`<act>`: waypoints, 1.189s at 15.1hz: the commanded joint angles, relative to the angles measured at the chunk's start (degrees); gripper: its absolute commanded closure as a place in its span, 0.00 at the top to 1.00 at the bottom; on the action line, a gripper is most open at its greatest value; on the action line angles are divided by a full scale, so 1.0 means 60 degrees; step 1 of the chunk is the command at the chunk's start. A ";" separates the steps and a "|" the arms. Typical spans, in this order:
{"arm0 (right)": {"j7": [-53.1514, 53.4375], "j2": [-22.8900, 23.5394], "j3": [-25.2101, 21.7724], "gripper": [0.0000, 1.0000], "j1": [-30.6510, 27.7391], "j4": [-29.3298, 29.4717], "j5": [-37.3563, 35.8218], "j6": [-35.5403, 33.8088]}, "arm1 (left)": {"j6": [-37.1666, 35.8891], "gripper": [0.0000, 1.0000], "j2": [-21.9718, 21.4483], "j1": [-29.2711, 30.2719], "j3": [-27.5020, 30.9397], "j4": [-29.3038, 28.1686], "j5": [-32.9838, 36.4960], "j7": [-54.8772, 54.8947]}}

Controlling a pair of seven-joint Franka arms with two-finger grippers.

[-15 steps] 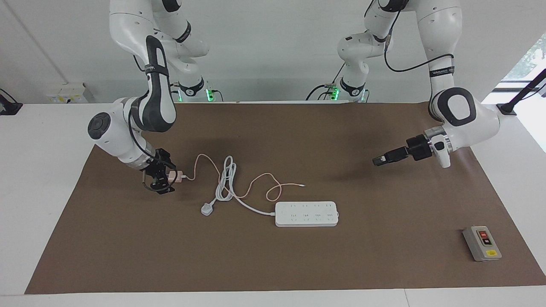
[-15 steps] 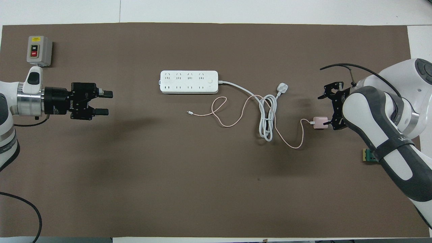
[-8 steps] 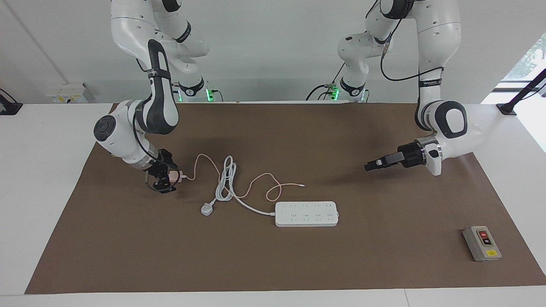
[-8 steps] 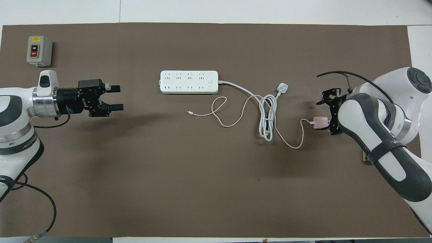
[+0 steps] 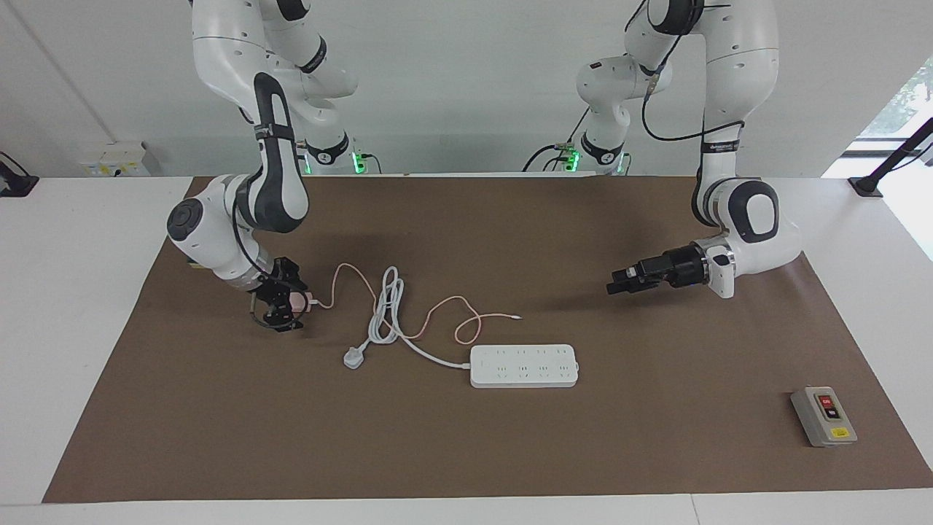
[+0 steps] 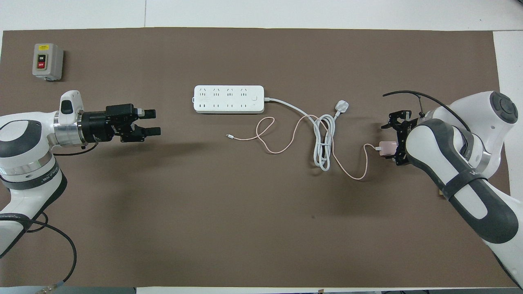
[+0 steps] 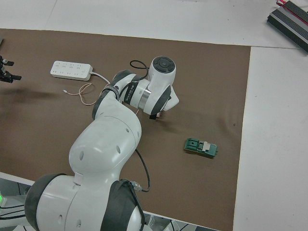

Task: Plug charger into power strip
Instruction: 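Grip the strip with the left gripper while the right gripper lifts the charger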

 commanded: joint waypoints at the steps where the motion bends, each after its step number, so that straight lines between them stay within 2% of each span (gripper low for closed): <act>1: -0.0090 -0.0220 0.0048 1.00 -0.0124 -0.0258 0.0446 0.0121 | -0.1011 1.00 0.1018 0.0035 0.0102 0.0567 -0.0599 0.1145; 4: -0.0075 -0.0293 0.0063 1.00 -0.0241 -0.0258 0.0491 0.0019 | -0.1730 1.00 0.2204 0.0006 0.0088 0.1708 -0.1216 0.1178; 5: -0.0075 -0.0366 0.0063 1.00 -0.0299 -0.0316 0.0491 -0.0069 | -0.1732 1.00 0.2352 -0.0052 0.0088 0.1843 -0.1274 0.1178; 7: -0.0061 -0.0483 0.0063 1.00 -0.0329 -0.0447 0.0491 -0.0084 | -0.1775 1.00 0.2427 -0.0155 0.0102 0.1872 -0.1743 0.1193; 13: -0.0075 -0.0645 0.0063 1.00 -0.0300 -0.0770 0.0491 -0.0040 | -0.1820 1.00 0.2558 -0.0390 0.0132 0.1873 -0.1846 0.2350; 14: -0.0090 -0.0659 0.0063 1.00 -0.0300 -0.0857 0.0505 0.0032 | -0.1820 1.00 0.2719 -0.0390 0.0132 0.1960 -0.1832 0.2379; 16: -0.0119 -0.0703 0.0063 1.00 -0.0300 -0.0946 0.0491 0.0077 | -0.1805 1.00 0.3201 -0.0433 0.0132 0.2763 -0.1774 0.2380; 18: -0.0134 -0.0689 0.0063 0.99 -0.0314 -0.0932 0.0506 0.0164 | -0.1848 1.00 0.3306 -0.0434 0.0132 0.2855 -0.1700 0.2394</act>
